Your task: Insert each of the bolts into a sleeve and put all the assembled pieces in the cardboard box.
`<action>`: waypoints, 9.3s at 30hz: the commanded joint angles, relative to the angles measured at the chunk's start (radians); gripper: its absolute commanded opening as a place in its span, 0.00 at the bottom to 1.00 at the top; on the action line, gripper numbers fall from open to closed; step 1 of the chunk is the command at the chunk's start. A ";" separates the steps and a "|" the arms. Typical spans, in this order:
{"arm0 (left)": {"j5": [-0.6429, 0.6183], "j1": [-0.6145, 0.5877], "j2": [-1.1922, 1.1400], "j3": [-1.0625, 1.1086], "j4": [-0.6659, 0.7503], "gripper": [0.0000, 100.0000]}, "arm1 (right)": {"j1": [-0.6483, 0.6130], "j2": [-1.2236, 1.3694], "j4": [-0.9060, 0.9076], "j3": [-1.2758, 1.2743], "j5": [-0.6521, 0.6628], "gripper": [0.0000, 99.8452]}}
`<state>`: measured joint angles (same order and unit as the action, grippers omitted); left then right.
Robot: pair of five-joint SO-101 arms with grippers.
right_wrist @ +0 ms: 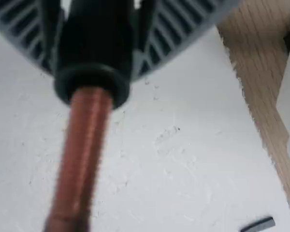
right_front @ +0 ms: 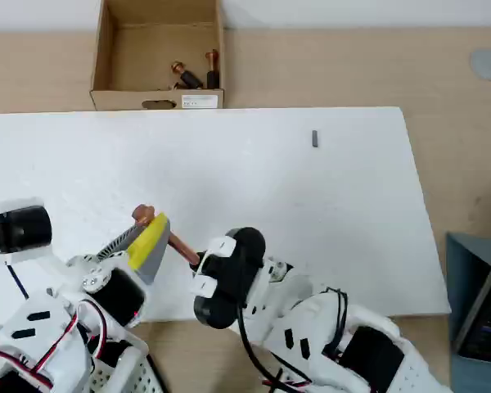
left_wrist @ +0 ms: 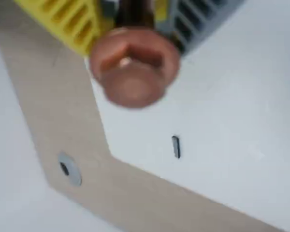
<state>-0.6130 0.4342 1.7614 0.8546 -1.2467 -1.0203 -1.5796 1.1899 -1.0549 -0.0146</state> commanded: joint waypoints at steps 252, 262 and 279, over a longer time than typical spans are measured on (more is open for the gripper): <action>0.566 -0.549 0.005 0.809 0.305 0.00 | 1.027 0.375 -0.135 -0.107 -0.032 0.01; 0.566 -0.551 0.005 0.809 0.305 0.00 | 0.967 0.044 -0.178 -0.412 -0.026 0.01; 0.566 -0.551 0.005 0.809 0.305 0.00 | 0.937 -0.240 -0.175 -0.613 0.003 0.01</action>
<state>-0.0453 -0.1181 1.7584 1.6694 -0.9551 -0.0721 -1.7852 1.0288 -1.6625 -0.0207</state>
